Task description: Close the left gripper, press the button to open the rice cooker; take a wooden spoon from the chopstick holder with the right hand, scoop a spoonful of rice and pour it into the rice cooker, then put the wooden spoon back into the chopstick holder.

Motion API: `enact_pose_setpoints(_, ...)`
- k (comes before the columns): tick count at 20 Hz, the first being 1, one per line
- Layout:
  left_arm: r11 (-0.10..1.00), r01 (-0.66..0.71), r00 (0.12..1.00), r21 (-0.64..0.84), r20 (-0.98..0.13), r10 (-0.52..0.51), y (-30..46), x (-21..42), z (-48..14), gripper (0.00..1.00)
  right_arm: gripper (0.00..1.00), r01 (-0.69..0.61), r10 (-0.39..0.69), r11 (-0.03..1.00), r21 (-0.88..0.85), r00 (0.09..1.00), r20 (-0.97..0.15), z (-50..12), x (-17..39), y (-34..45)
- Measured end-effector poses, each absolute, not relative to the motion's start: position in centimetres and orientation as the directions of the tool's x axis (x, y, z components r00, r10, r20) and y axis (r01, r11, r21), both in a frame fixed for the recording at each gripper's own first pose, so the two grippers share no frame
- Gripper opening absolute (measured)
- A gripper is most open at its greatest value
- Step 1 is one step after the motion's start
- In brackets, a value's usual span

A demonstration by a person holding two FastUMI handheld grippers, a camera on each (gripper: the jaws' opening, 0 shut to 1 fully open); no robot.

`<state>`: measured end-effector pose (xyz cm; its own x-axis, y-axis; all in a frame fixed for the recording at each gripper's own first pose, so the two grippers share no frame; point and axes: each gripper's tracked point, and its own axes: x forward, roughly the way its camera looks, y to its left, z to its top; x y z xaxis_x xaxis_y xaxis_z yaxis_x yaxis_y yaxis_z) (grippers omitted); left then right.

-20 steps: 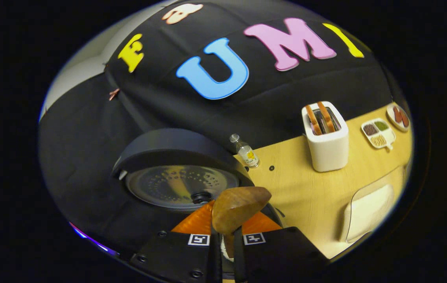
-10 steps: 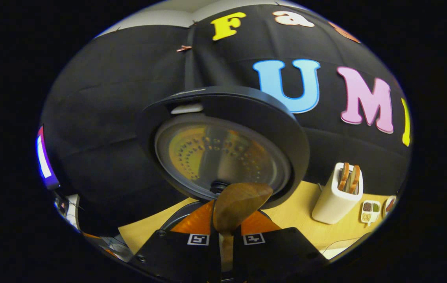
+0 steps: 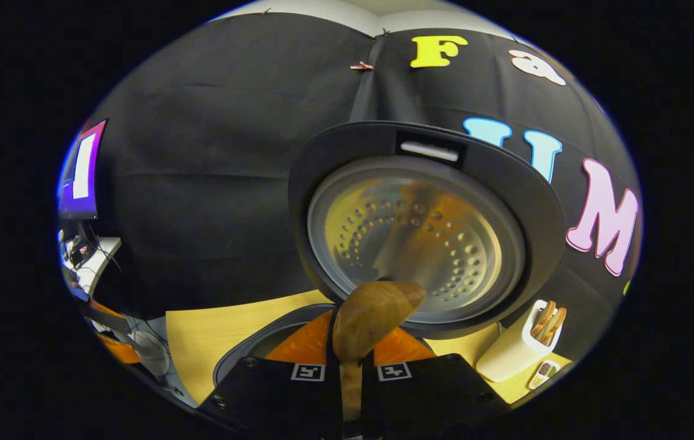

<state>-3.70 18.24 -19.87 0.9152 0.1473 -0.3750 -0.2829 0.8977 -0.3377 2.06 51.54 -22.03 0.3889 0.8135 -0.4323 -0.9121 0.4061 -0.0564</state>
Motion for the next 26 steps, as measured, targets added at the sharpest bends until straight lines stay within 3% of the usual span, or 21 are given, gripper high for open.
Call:
enact_pose_setpoints(4, 0.906, -0.266, 0.92, -0.329, -0.368, 0.137, 17.8, -3.7, -19.6, 0.95, 0.16, -0.883, 0.803, 0.469, 0.033, 0.41, -0.433, -21.1, 3.1, 50.5)
enact_pose_setpoints(6, 0.913, -0.25, 0.925, -0.321, -0.36, 0.126, 17.2, -3.4, -19.2, 0.92, 0.16, -0.847, 0.787, 0.527, 0.076, 0.452, -0.419, -19.4, 4.1, 49.0)
enact_pose_setpoints(7, 0.917, -0.242, 0.927, -0.319, -0.357, 0.12, 16.8, -3.2, -19.1, 0.95, 0.16, -0.827, 0.784, 0.551, 0.11, 0.467, -0.409, -18.6, 4.6, 48.2)
enact_pose_setpoints(14, 0.945, -0.127, 0.949, -0.3, -0.316, 0.027, 12.5, -0.7, -17.0, 0.95, 0.16, -0.651, 0.703, 0.709, 0.272, 0.619, -0.35, -13.0, 9.7, 38.4)
enact_pose_setpoints(21, 0.957, -0.007, 0.96, -0.288, -0.271, -0.074, 6.6, 2.1, -14.4, 0.95, 0.16, -0.321, 0.438, 0.877, 0.357, 0.84, -0.319, -10.2, 17.3, 18.9)
enact_pose_setpoints(26, 0.972, 0.041, 0.958, -0.231, -0.268, -0.105, 2.8, 3.9, -13.1, 0.95, 0.16, -0.032, 0.202, 0.895, 0.444, 0.918, -0.342, -10.4, 20.7, 4.8)
